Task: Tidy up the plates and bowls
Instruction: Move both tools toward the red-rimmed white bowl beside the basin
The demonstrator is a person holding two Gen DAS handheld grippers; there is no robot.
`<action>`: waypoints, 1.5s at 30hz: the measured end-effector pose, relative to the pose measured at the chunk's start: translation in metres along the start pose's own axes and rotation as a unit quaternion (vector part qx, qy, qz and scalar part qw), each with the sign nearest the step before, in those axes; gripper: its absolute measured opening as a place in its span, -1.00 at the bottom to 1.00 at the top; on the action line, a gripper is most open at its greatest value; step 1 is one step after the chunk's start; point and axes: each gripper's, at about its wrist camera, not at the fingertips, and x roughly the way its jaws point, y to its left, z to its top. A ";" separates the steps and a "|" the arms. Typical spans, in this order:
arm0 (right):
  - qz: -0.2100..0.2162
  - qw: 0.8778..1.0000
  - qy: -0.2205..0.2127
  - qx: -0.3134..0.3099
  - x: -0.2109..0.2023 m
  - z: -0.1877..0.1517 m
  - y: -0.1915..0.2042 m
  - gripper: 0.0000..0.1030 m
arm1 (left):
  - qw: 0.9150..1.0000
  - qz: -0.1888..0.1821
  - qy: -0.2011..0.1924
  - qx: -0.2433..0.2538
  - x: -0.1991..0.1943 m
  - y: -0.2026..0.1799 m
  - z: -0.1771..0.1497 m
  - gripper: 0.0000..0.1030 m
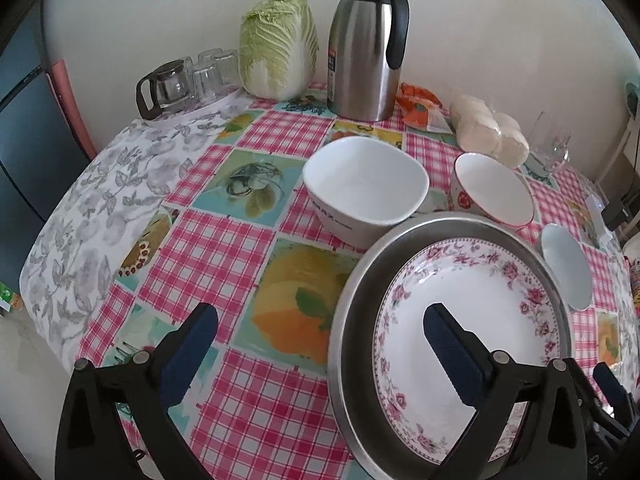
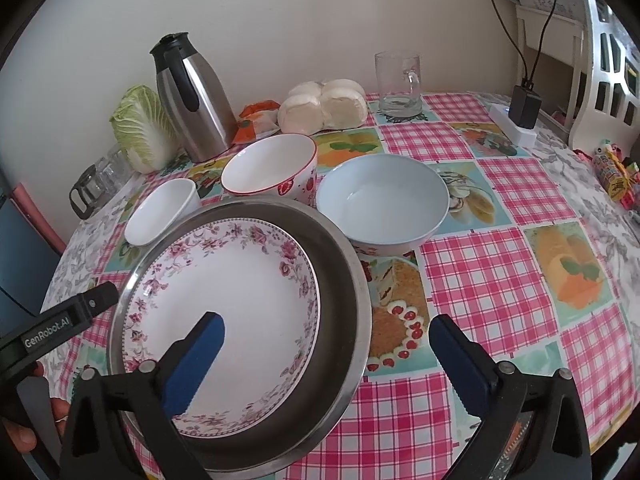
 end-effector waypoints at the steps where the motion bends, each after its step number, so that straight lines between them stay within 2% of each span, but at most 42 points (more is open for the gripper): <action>1: -0.001 1.000 0.001 0.000 0.000 0.000 -0.001 1.00 | 1.000 -0.003 -0.001 -0.001 0.000 0.001 0.001 0.99; 8: -0.007 1.000 0.008 0.002 -0.002 0.002 -0.006 1.00 | 0.998 -0.046 -0.028 -0.011 -0.010 0.002 0.008 0.99; 21: 0.000 0.998 -0.011 0.065 -0.016 0.031 -0.027 1.00 | 0.991 -0.110 -0.062 -0.048 -0.021 0.010 0.024 0.99; 30: 0.005 0.995 -0.028 0.094 -0.021 0.073 -0.037 1.00 | 0.993 -0.101 -0.059 -0.020 -0.013 -0.009 0.044 0.99; 38: -0.011 0.998 -0.021 0.061 -0.002 0.111 -0.032 1.00 | 0.991 -0.102 -0.080 0.027 -0.006 -0.027 0.084 0.99; 42: -0.007 0.999 -0.021 0.045 0.008 0.126 -0.030 1.00 | 0.989 -0.114 -0.087 0.045 -0.002 -0.033 0.104 0.99; 45: -0.004 0.999 -0.011 0.034 0.019 0.138 -0.028 1.00 | 0.987 -0.129 -0.075 0.063 0.006 -0.039 0.118 0.99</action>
